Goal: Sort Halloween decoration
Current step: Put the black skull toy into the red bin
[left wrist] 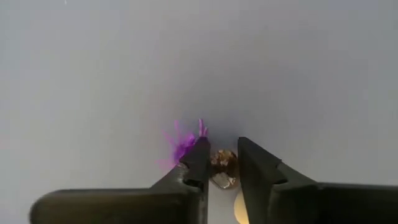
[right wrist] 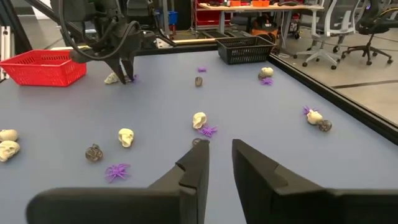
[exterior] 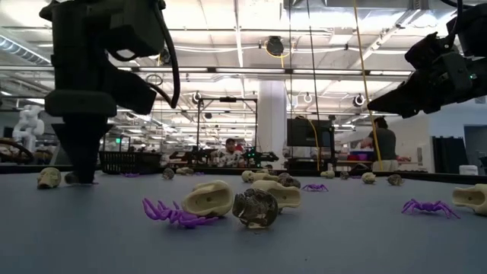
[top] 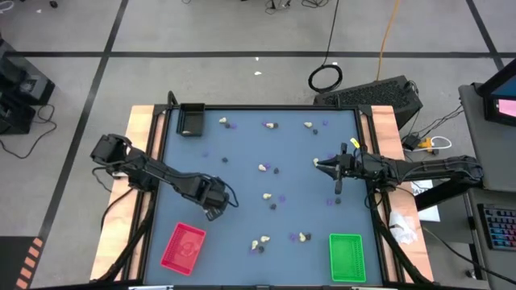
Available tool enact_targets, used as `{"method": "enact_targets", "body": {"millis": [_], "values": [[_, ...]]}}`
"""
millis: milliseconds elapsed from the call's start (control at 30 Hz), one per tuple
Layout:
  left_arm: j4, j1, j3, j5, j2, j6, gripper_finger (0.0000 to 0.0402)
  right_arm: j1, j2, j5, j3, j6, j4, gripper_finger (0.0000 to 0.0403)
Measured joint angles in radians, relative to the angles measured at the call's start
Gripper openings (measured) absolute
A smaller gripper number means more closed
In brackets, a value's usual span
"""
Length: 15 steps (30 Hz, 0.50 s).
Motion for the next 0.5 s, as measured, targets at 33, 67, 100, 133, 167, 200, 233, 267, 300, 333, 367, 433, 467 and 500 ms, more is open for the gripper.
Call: {"method": "enact_targets", "body": {"millis": [33,67,100,133,167,200,233,267,300,333,367,433,467,500], "values": [[0.001,0.0,0.0,0.0,-0.003,0.004,0.0048,0.0,0.0,0.0,0.0,0.0,0.0,0.0066],[0.003,0.0,0.0,0.0,-0.005,0.005,0.0046,0.0,0.0,0.0,0.0,0.0,0.0,0.0066],[0.002,0.0,0.0,0.0,-0.007,0.005,0.0044,0.0,0.0,0.0,0.0,0.0,0.0,0.0066],[-0.004,0.0,0.004,0.001,-0.009,0.006,0.0043,0.0,0.0,0.0,0.0,0.0,0.0,0.0066],[-0.01,0.0,0.008,0.007,-0.011,0.006,0.0043,0.0,0.0,0.0,0.0,0.0,0.0,0.0065],[-0.013,-0.001,0.013,0.01,-0.014,0.007,0.0042,0.0,0.0,0.0,0.0,0.0,0.0,0.0065],[-0.012,-0.001,0.022,0.01,-0.017,0.012,0.0041,0.0,0.0,0.0,0.0,0.0,0.0,0.0065],[-0.009,-0.001,0.031,0.011,-0.019,0.024,0.0041,0.0,0.0,0.0,0.0,0.0,0.0,0.0066],[-0.011,-0.001,0.039,0.013,-0.02,0.026,0.0041,0.0,0.0,0.0,0.0,0.0,0.0,0.0066],[-0.023,-0.001,0.044,0.016,-0.02,0.026,0.0041,0.0,0.0,0.0,0.0,0.0,0.0,0.0065],[-0.039,-0.001,0.048,0.016,-0.019,0.025,0.0041,0.0,0.0,0.0,0.0,0.0,0.0,0.0066],[-0.052,-0.001,0.053,0.018,-0.019,0.022,0.0041,0.0,0.0,0.0,0.0,0.0,0.0,0.0065],[-0.055,-0.001,0.053,0.024,-0.019,0.018,0.0042,0.0,0.0,0.0,0.0,0.0,0.0,0.0066],[-0.066,-0.001,0.053,0.03,-0.019,0.003,0.0046,0.0,0.0,0.0,0.0,0.0,0.0,0.0066]]}}
